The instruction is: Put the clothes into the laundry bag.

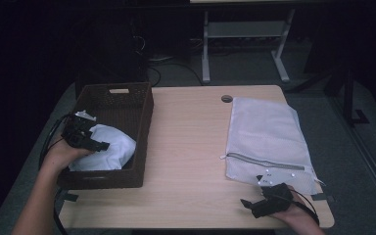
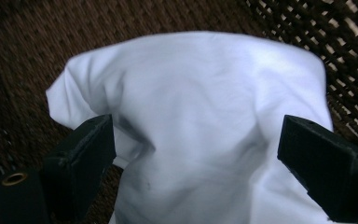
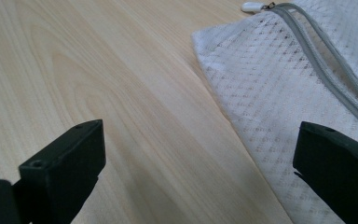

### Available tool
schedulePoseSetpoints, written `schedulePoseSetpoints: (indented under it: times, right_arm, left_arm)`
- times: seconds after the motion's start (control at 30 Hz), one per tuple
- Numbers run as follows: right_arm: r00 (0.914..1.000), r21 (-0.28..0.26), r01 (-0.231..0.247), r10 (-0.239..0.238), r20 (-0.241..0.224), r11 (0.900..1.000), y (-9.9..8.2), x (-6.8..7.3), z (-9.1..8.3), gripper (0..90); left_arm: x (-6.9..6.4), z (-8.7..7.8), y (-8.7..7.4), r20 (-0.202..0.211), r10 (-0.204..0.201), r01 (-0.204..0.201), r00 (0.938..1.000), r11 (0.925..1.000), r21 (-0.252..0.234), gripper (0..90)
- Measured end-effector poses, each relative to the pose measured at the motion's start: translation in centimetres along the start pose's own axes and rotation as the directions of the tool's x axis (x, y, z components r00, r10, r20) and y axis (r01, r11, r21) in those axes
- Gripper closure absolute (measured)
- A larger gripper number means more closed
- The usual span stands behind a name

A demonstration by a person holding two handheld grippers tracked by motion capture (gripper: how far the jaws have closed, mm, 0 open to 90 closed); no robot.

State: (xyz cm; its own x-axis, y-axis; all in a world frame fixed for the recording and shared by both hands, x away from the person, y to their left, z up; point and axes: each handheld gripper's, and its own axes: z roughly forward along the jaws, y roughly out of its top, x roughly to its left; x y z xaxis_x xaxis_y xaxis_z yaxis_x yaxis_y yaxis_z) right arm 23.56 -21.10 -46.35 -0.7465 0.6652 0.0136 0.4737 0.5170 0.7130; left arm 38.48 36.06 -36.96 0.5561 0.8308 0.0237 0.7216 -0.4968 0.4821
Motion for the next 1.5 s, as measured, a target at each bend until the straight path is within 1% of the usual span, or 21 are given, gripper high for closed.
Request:
schedulePoseSetpoints:
  times: [0.23, 0.43, 0.5, 0.57, 0.63, 0.7, 0.87, 0.93, 1.03, 1.1, 1.13, 1.17, 1.2, 1.23, 1.27, 1.3, 1.33, 1.37, 1.43, 1.47, 1.5]
  right_arm:
    - [1.0000, 0.004, 0.002, -0.002, 0.000, 1.0000, 0.0, 0.0, 0.1, 2.3]
    - [1.0000, 0.005, 0.004, -0.004, 0.000, 1.0000, -0.1, 0.0, 0.0, 2.3]
    - [1.0000, 0.006, 0.004, -0.004, -0.001, 1.0000, -0.1, 0.0, 0.1, 2.3]
    - [1.0000, 0.008, 0.009, -0.009, -0.003, 0.9999, 0.0, 0.1, 0.1, 2.3]
    - [0.9999, 0.009, 0.010, -0.010, -0.003, 0.9999, 0.0, 0.1, 0.1, 2.3]
    - [1.0000, 0.011, 0.009, -0.009, -0.002, 0.9999, -0.1, 0.1, 0.1, 2.3]
    - [0.9999, 0.012, 0.011, -0.011, -0.003, 0.9999, -0.1, 0.1, 0.1, 2.3]
    - [0.9999, 0.015, 0.014, -0.014, -0.003, 0.9998, -0.1, 0.1, 0.1, 2.3]
    - [0.9998, 0.020, 0.018, -0.018, -0.001, 0.9996, -0.1, 0.1, 0.2, 2.3]
    - [0.9998, 0.021, 0.020, -0.020, -0.002, 0.9996, -0.1, 0.1, 0.2, 2.3]
    - [0.9998, 0.021, 0.020, -0.020, -0.002, 0.9996, -0.1, 0.1, 0.2, 2.3]
    - [0.9998, 0.021, 0.020, -0.020, -0.003, 0.9996, -0.1, 0.1, 0.2, 2.3]
    - [0.9998, 0.022, 0.021, -0.021, -0.003, 0.9995, -0.1, 0.1, 0.2, 2.3]
    - [0.9998, 0.023, 0.020, -0.020, -0.003, 0.9995, -0.1, 0.1, 0.3, 2.3]
    - [0.9998, 0.023, 0.020, -0.020, -0.003, 0.9995, -0.1, 0.1, 0.3, 2.3]
    - [0.9998, 0.025, 0.020, -0.020, -0.001, 0.9995, -0.1, 0.1, 0.3, 2.3]
    - [0.9998, 0.027, 0.021, -0.021, 0.000, 0.9994, -0.1, 0.1, 0.3, 2.3]
    - [0.9998, 0.028, 0.021, -0.021, 0.000, 0.9994, -0.1, 0.1, 0.3, 2.3]
    - [0.9998, 0.029, 0.021, -0.021, 0.000, 0.9994, -0.1, 0.1, 0.3, 2.3]
    - [0.9998, 0.028, 0.021, -0.021, -0.001, 0.9994, -0.1, 0.1, 0.3, 2.3]
    - [0.9998, 0.028, 0.022, -0.022, -0.001, 0.9994, -0.1, 0.1, 0.3, 2.3]
  left_arm:
    - [-0.3, 2.0, -0.2, 0.037, 0.005, -0.007, 0.9993, 0.9988, 0.048, 10.0]
    - [0.0, 2.9, -0.5, 0.073, -0.006, 0.001, 0.9973, 0.9978, 0.067, 9.4]
    - [0.0, 3.6, -0.7, 0.085, 0.000, -0.009, 0.9963, 0.9945, 0.104, 9.2]
    - [-0.1, 4.5, -1.0, 0.087, 0.010, -0.022, 0.9962, 0.9889, 0.147, 9.1]
    - [-0.2, 5.3, -1.1, 0.099, 0.018, -0.035, 0.9950, 0.9836, 0.177, 9.0]
    - [-0.3, 5.5, -1.0, 0.096, 0.021, -0.039, 0.9952, 0.9809, 0.190, 9.0]
    - [-0.1, 5.9, -1.3, 0.108, 0.015, -0.036, 0.9940, 0.9809, 0.191, 9.0]
    - [-0.3, 6.1, -1.3, 0.102, 0.028, -0.049, 0.9944, 0.9775, 0.205, 9.1]
    - [-0.2, 6.2, -1.3, 0.105, 0.018, -0.040, 0.9943, 0.9765, 0.212, 10.8]
    - [-0.2, 6.2, -1.3, 0.107, 0.013, -0.036, 0.9942, 0.9756, 0.217, 15.9]
    - [-0.2, 6.1, -1.3, 0.107, 0.012, -0.035, 0.9942, 0.9754, 0.218, 15.9]
    - [-0.2, 6.1, -1.3, 0.107, 0.012, -0.035, 0.9942, 0.9751, 0.219, 18.4]
    - [-0.2, 6.0, -1.3, 0.112, 0.011, -0.035, 0.9937, 0.9752, 0.219, 23.4]
    - [-0.3, 5.9, -1.3, 0.121, 0.009, -0.036, 0.9926, 0.9755, 0.217, 32.3]
    - [-0.3, 5.9, -1.3, 0.121, 0.009, -0.036, 0.9926, 0.9755, 0.217, 36.2]
    - [-0.3, 5.7, -1.2, 0.126, 0.008, -0.035, 0.9920, 0.9758, 0.216, 36.2]
    - [-0.3, 5.6, -1.2, 0.134, 0.008, -0.037, 0.9910, 0.9759, 0.215, 44.4]
    - [-0.3, 5.5, -1.2, 0.140, 0.001, -0.031, 0.9901, 0.9772, 0.210, 50.4]
    - [-0.3, 5.4, -1.2, 0.170, -0.013, -0.025, 0.9854, 0.9758, 0.217, 62.8]
    - [-0.3, 5.4, -1.1, 0.172, -0.015, -0.024, 0.9849, 0.9753, 0.220, 66.8]
    - [-0.2, 5.3, -1.1, 0.174, -0.026, -0.013, 0.9845, 0.9752, 0.221, 67.9]
